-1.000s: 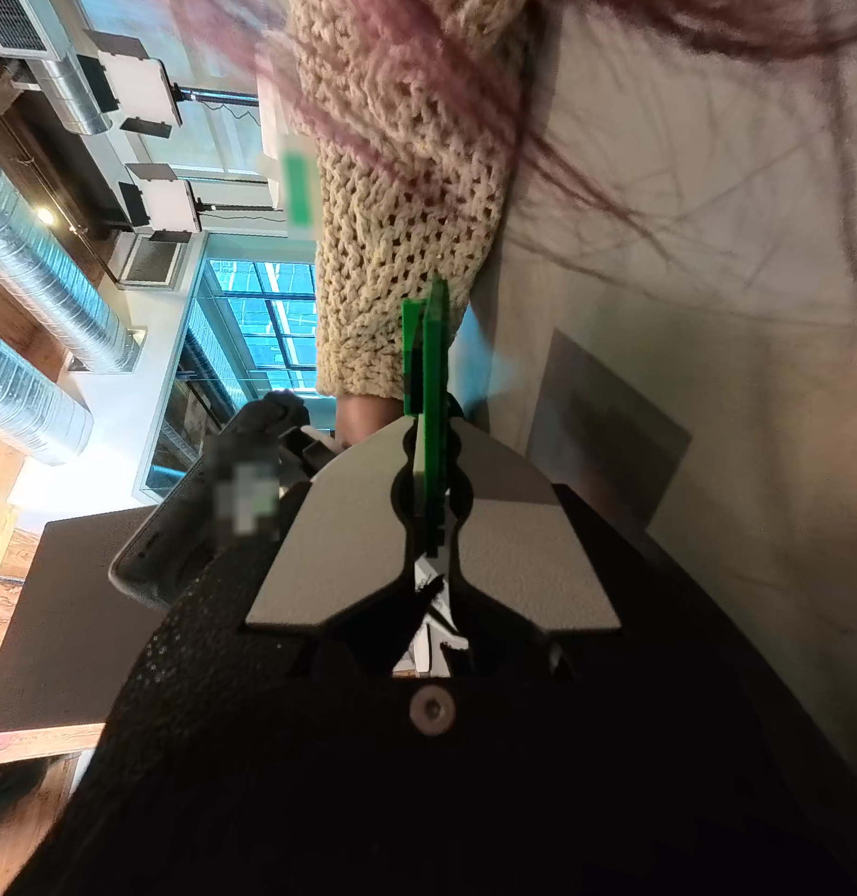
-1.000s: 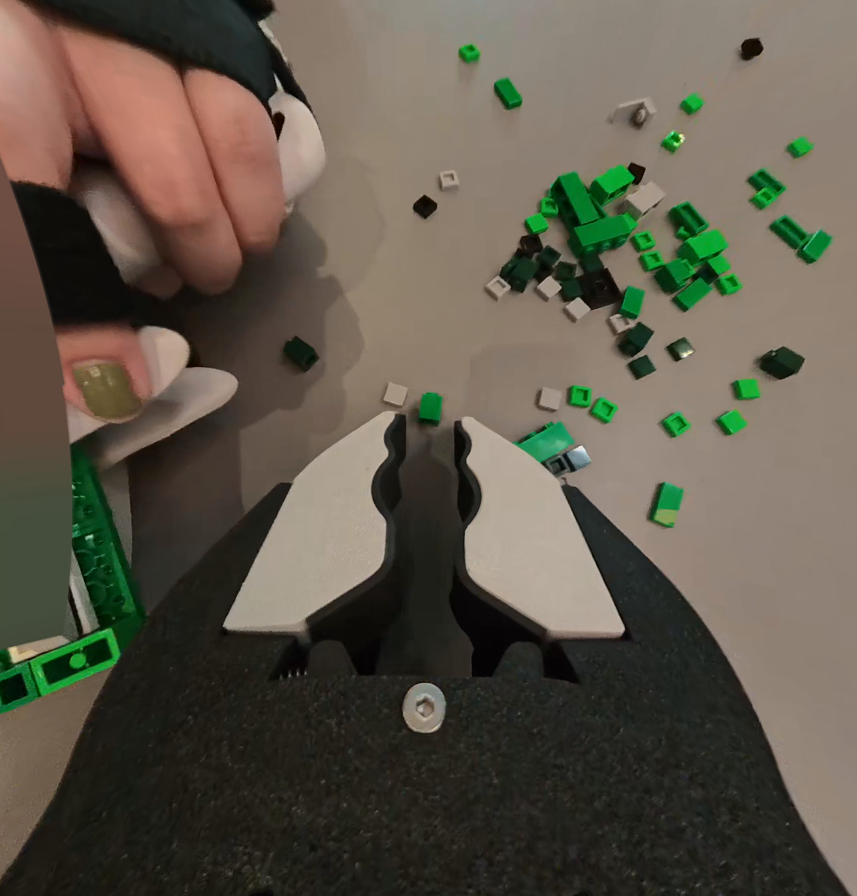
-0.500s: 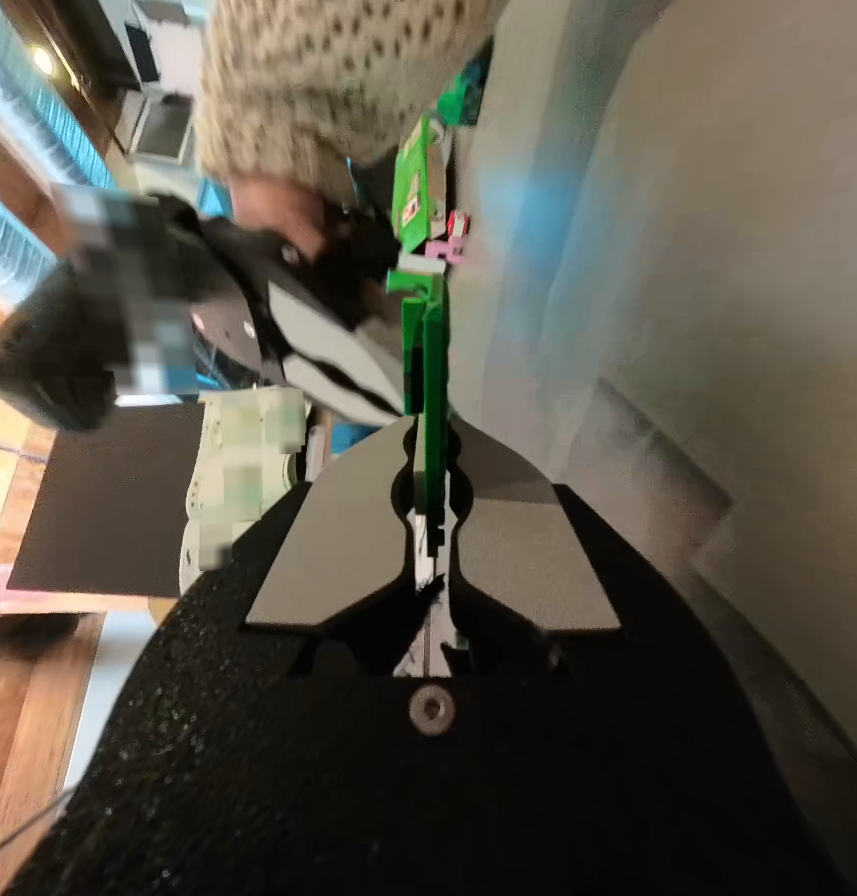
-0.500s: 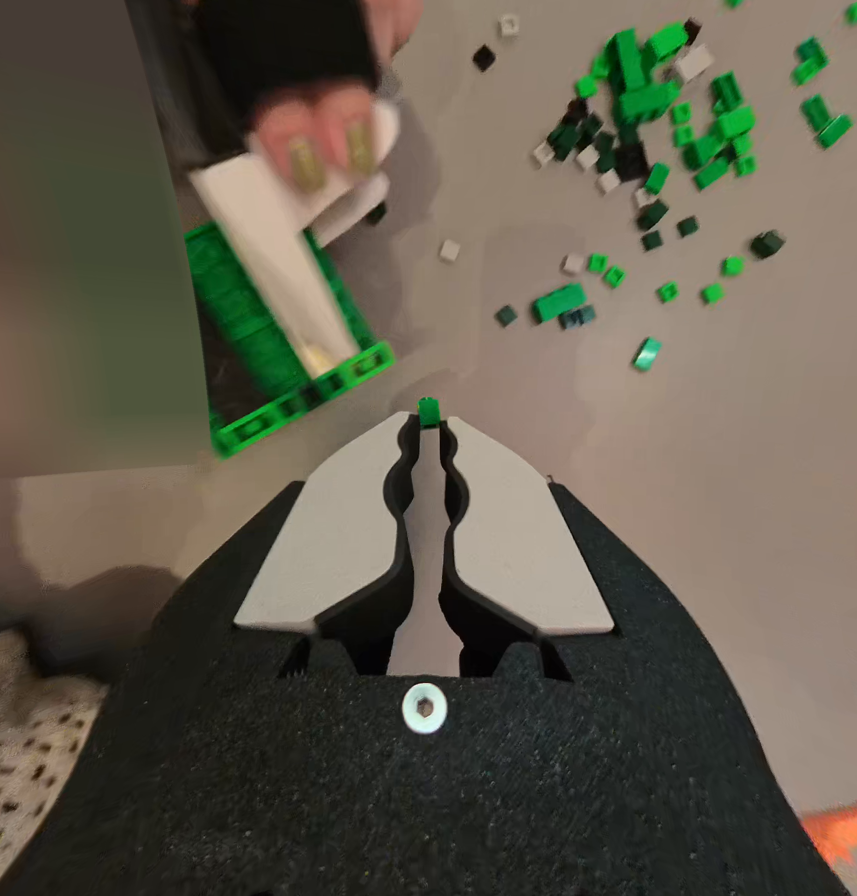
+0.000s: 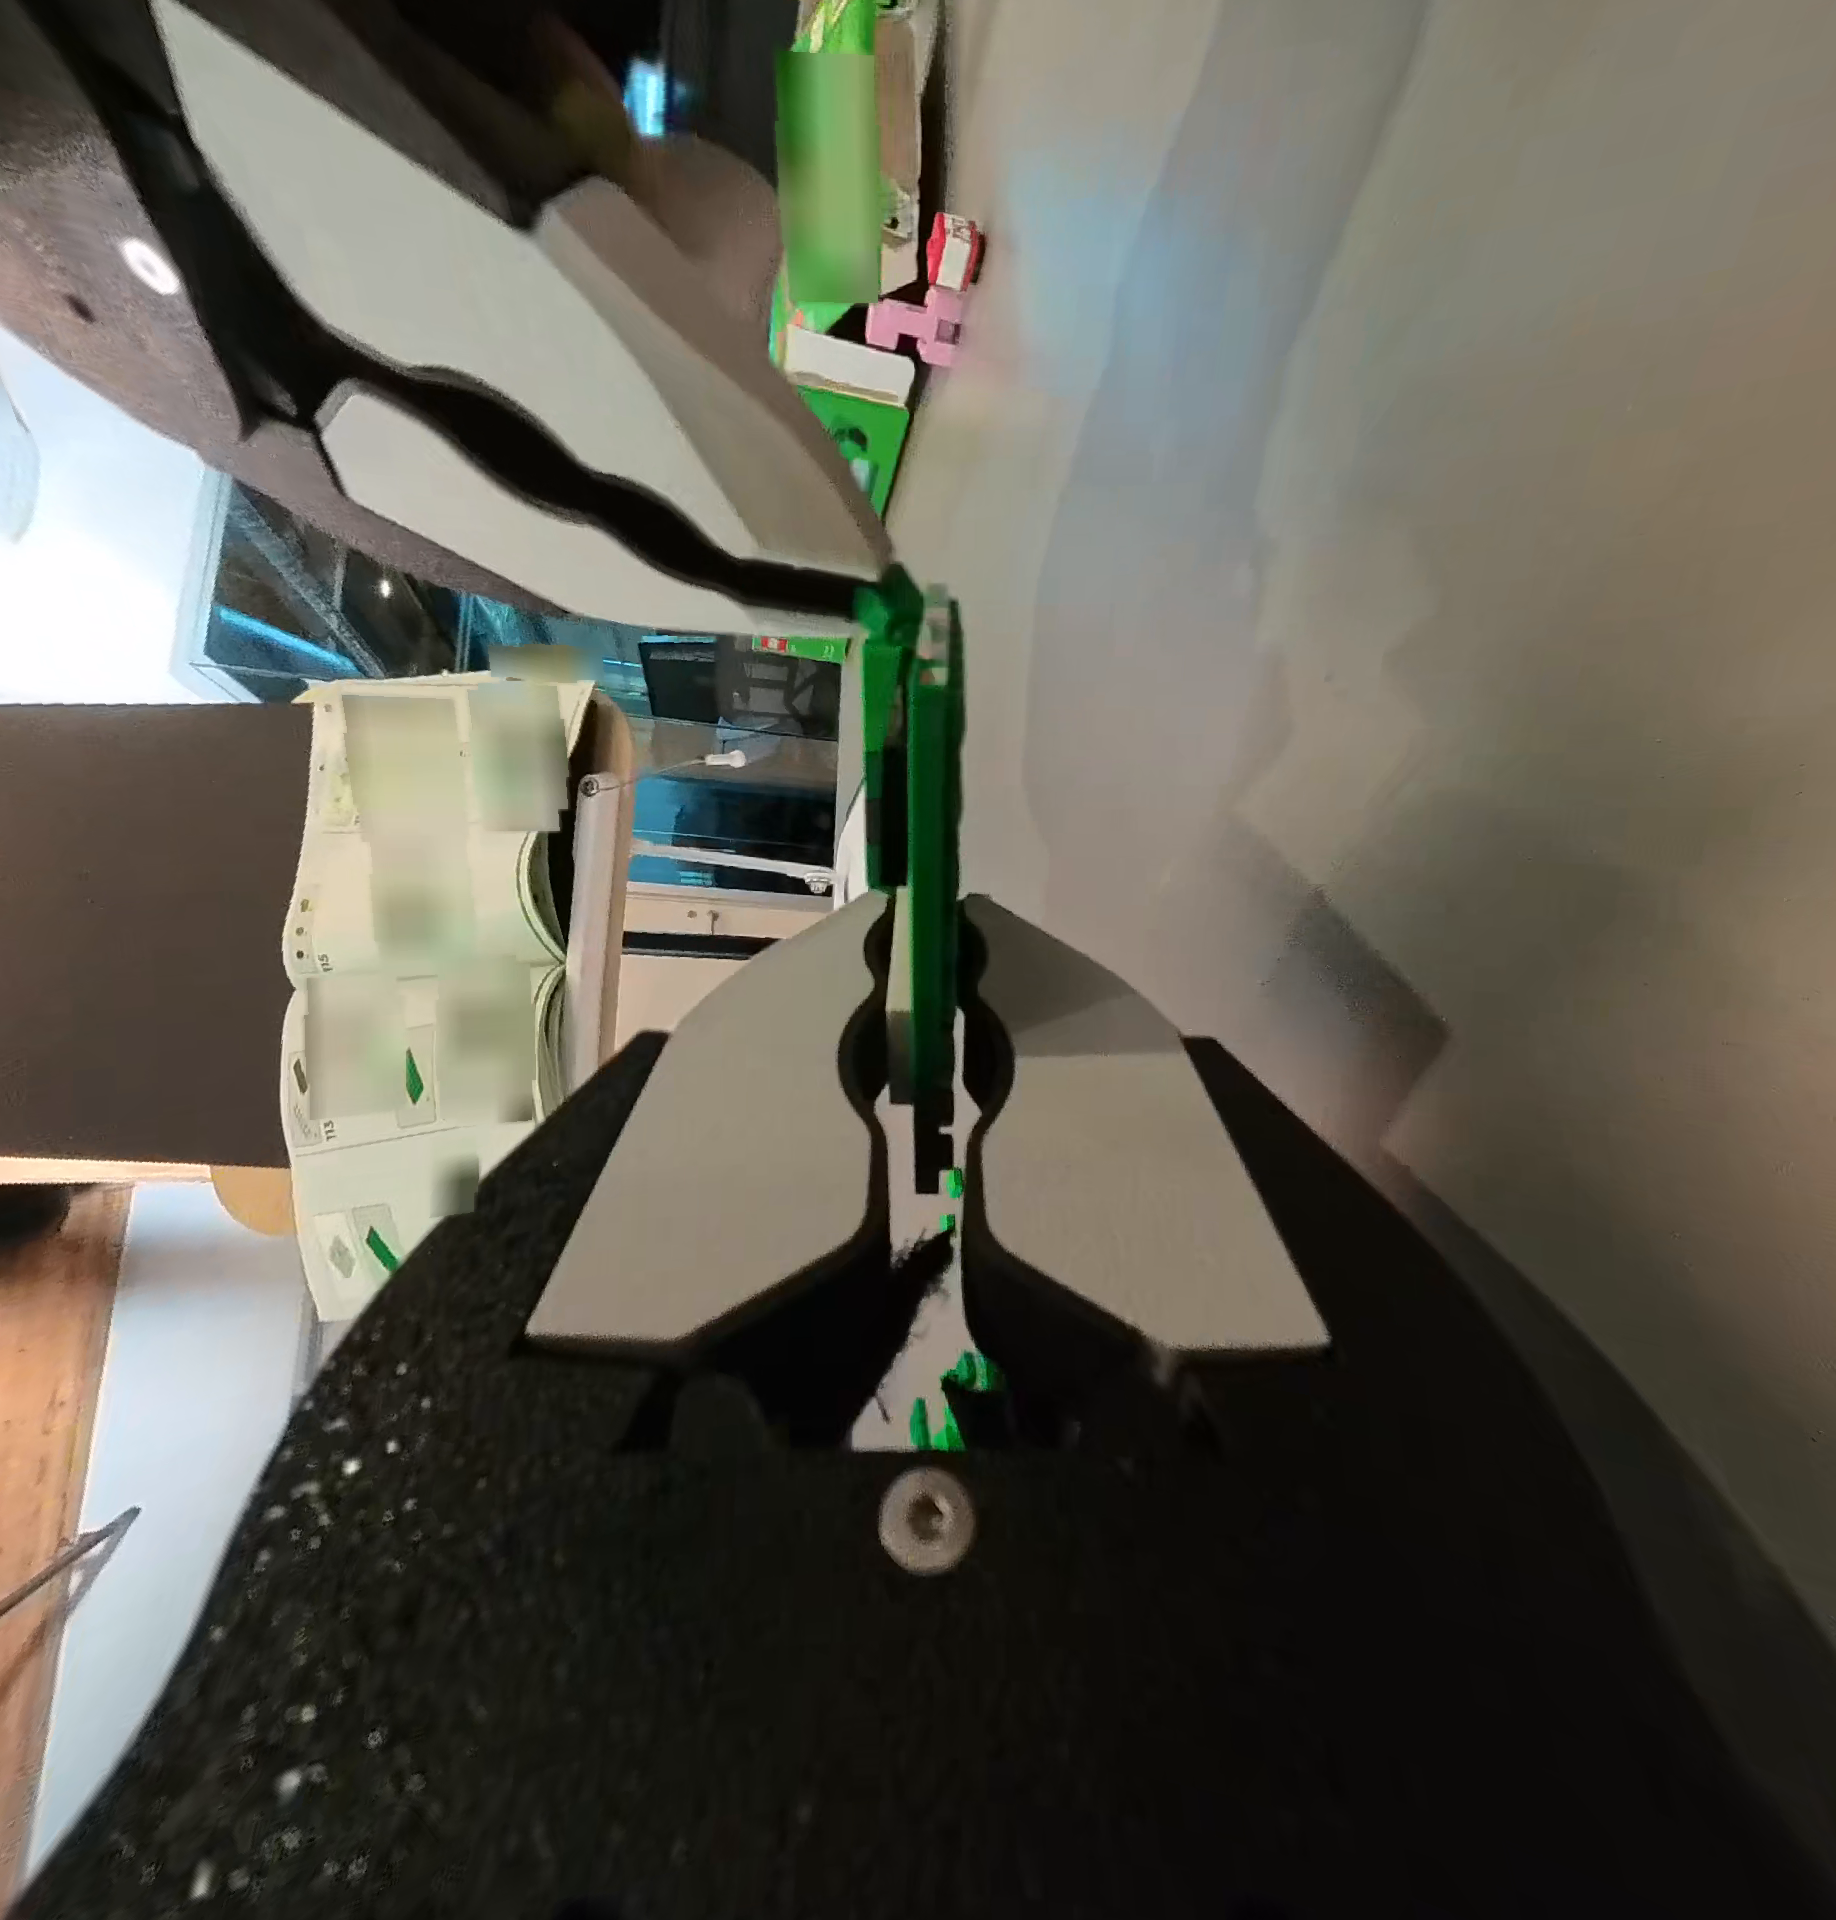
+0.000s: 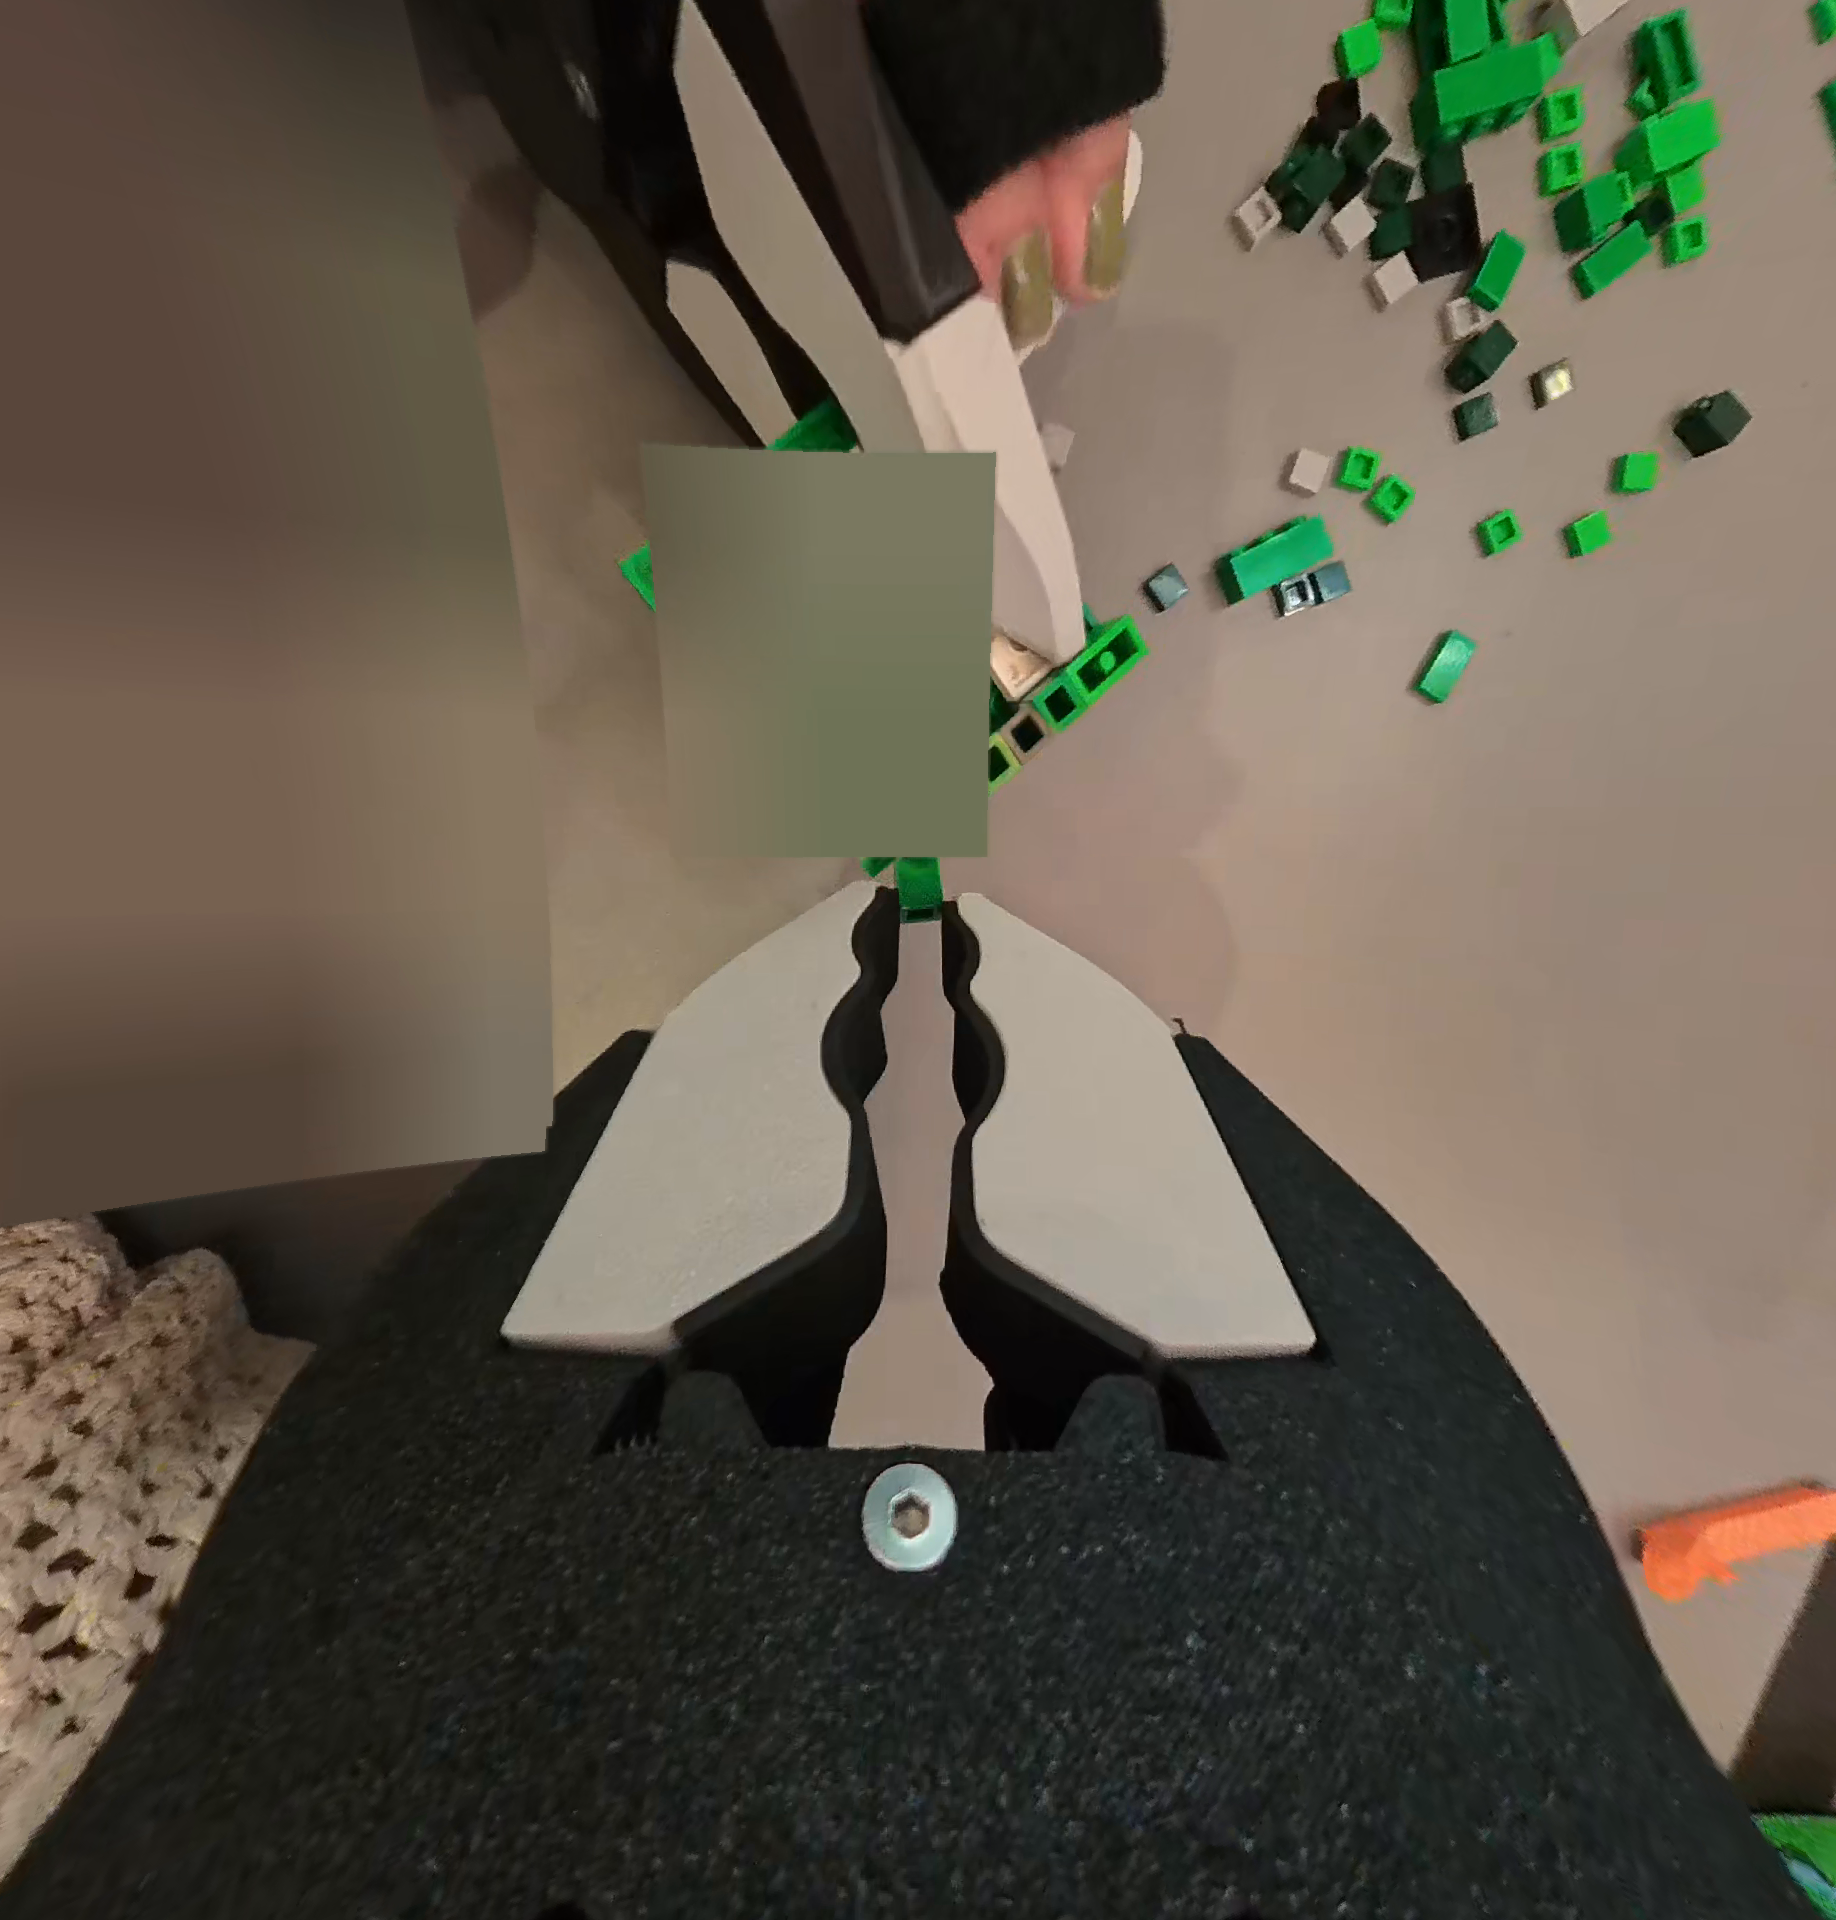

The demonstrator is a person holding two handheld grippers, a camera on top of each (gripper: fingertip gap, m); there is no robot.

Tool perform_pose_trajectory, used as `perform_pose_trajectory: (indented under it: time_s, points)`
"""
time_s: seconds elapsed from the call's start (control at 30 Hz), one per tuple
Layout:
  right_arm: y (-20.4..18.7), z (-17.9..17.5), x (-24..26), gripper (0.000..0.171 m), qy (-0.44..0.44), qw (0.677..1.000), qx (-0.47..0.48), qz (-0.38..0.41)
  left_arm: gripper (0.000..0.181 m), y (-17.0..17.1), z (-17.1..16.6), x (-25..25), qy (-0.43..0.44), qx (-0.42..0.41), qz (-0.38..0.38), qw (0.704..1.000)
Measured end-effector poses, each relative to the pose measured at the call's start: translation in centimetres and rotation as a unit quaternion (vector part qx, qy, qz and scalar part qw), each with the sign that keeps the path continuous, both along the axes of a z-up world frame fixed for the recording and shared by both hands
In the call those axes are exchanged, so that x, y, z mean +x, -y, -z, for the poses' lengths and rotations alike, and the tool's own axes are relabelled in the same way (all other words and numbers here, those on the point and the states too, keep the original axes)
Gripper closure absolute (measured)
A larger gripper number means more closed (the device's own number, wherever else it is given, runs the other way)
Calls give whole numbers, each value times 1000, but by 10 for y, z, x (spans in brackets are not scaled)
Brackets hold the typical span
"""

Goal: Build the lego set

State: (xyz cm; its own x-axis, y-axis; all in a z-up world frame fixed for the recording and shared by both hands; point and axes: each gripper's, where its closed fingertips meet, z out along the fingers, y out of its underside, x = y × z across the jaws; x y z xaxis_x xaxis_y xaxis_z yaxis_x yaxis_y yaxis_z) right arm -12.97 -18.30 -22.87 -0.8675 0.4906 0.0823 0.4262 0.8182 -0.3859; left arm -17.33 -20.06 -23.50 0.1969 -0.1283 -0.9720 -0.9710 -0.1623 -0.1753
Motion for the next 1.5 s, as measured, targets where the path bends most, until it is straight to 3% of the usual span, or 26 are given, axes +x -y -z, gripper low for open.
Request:
perform_pose_trajectory:
  time_s: [0.6, 0.83, 1.23, 1.37, 1.5]
  points:
    - [7, 4, 6, 164, 28, 998, 48, 28, 173, -1, 4, 2, -38, -8, -6, 999]
    - [8, 6, 3, 164, 47, 995, 36, 76, 173, -2, 4, 2, -66, -7, -15, 998]
    - [2, -9, -20, 164, -4, 990, -1, 142, 173, -3, -6, -17, -18, 14, -72, 997]
    - [-1, -22, -26, 164, -55, 993, -19, 105, 173, -3, -15, -24, -4, 44, -88, 995]
    - [-8, -31, -20, 164, -128, 992, -10, 8, 173, 0, -28, -16, 49, 85, -29, 995]
